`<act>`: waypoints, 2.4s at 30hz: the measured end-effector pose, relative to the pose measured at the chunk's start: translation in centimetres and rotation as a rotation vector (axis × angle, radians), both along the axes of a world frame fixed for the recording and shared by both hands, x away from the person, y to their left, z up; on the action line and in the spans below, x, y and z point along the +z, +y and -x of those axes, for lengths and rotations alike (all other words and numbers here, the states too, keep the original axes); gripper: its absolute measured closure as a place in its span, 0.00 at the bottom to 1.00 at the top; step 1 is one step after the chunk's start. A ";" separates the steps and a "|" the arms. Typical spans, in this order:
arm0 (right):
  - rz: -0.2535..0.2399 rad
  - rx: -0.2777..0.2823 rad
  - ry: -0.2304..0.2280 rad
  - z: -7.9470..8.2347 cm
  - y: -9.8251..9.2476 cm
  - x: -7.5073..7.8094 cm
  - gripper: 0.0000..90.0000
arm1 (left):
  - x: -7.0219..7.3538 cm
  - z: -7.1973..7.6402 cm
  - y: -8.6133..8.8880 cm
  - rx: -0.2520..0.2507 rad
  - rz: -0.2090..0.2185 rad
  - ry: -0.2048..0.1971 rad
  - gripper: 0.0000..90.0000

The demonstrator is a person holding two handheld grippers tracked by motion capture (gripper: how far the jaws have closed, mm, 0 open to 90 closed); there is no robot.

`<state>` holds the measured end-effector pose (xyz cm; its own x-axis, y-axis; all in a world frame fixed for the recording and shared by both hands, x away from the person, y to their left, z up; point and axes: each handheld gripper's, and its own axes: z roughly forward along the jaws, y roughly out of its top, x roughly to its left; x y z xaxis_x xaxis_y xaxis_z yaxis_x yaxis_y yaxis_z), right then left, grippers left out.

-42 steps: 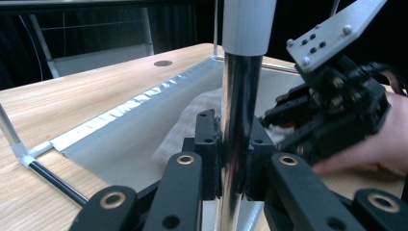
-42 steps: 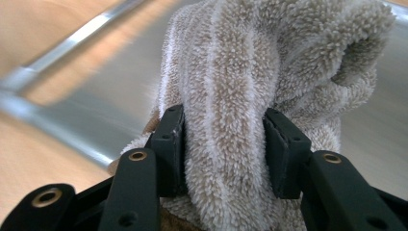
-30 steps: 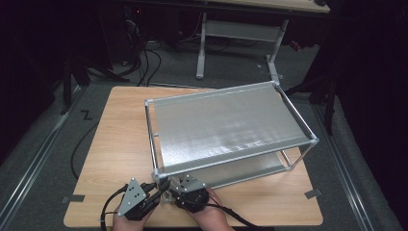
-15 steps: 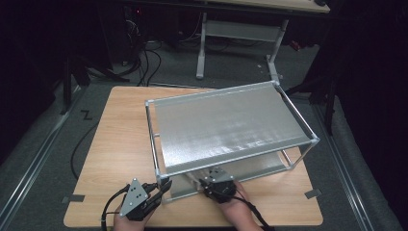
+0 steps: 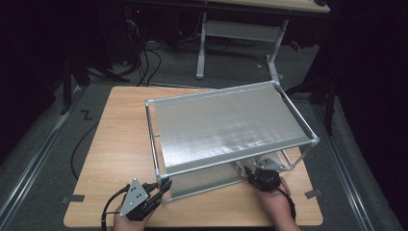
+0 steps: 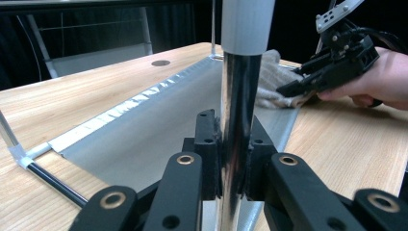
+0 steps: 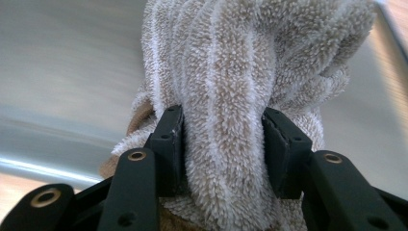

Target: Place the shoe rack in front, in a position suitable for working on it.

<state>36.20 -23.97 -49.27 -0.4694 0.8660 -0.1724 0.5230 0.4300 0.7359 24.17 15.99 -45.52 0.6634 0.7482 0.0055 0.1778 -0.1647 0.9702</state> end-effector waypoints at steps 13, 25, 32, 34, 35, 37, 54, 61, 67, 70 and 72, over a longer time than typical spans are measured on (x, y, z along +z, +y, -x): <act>-0.024 -0.215 -0.014 -1.4 -7.2 0.2 0.63 | 0.0 0.0 0.0 -0.002 -0.002 0.000 0.89; -0.064 -0.107 0.030 -0.7 -3.3 0.1 0.64 | 0.0 0.0 0.0 -0.003 0.002 0.004 0.89; -0.055 0.008 0.034 0.1 1.3 -0.1 0.64 | 0.0 0.0 0.0 -0.001 0.002 0.003 0.89; -0.071 0.037 0.054 0.6 3.0 -0.1 0.65 | 0.0 0.0 0.0 -0.001 0.002 0.003 0.89; -0.070 0.066 0.051 0.8 4.0 -0.2 0.65 | 0.0 0.0 0.0 -0.002 0.003 0.002 0.89; -0.066 0.111 0.050 1.2 5.6 -0.2 0.66 | 0.0 0.0 0.0 -0.003 0.004 0.001 0.89; -0.109 0.418 0.056 4.3 17.6 -0.6 0.68 | -0.1 0.0 0.0 -0.005 0.006 0.001 0.89; -0.148 0.486 0.094 5.7 20.2 -0.5 0.69 | -0.1 0.1 0.0 -0.006 0.006 0.000 0.89; -0.127 0.447 0.100 5.6 19.4 -0.5 0.68 | 0.0 0.1 -0.2 -0.004 0.001 -0.002 0.89; -0.095 0.429 0.064 4.8 17.7 -0.5 0.68 | 0.0 0.1 -0.2 -0.005 -0.003 -0.002 0.89; -0.086 0.382 0.070 4.2 16.3 -0.4 0.68 | 0.0 0.2 -0.2 -0.003 -0.001 -0.002 0.89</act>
<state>31.97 -7.71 -49.71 -0.7685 0.6368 -0.0624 0.3880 0.5413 0.7459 24.02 15.82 -45.55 0.6658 0.7461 0.0076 0.1750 -0.1661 0.9704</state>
